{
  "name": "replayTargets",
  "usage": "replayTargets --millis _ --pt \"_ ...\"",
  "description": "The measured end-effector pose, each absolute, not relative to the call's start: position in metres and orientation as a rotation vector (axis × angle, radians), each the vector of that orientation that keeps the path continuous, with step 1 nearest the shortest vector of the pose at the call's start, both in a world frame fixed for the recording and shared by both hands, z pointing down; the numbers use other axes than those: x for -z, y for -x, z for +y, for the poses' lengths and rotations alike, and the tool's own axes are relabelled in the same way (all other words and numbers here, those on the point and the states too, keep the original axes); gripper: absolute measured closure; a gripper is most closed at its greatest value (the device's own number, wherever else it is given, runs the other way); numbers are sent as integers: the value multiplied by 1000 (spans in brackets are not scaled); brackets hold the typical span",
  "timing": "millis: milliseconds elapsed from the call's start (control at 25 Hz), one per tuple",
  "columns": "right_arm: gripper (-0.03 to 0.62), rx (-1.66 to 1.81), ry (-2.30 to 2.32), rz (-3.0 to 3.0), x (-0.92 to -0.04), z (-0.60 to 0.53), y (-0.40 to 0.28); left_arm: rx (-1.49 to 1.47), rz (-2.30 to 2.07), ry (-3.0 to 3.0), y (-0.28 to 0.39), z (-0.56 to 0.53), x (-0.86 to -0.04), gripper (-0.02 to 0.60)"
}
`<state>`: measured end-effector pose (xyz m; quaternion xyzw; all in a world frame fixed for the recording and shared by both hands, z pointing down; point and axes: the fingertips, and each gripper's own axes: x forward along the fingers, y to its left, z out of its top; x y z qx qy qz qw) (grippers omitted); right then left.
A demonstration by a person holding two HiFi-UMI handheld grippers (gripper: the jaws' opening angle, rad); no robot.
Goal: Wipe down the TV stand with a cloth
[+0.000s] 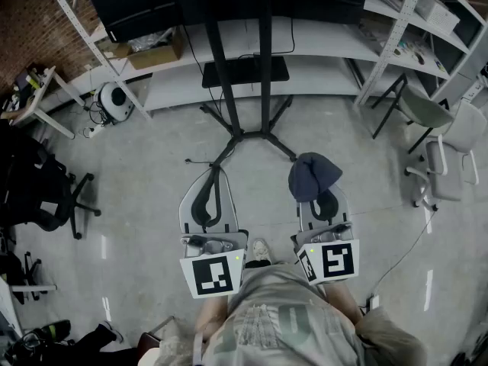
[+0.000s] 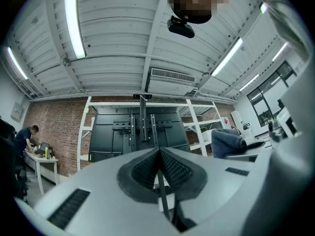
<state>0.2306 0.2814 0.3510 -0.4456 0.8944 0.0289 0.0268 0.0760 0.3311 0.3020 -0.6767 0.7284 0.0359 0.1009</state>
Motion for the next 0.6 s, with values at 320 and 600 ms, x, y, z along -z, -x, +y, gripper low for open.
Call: replayTargets --millis 320,600 --pt "537 -2 1314 2793 -357 273 -222 -72 2179 1963 -65 322 -304 568" --pt "537 4 1345 2817 -366 257 -219 -82 2190 1980 -55 307 -310 568"
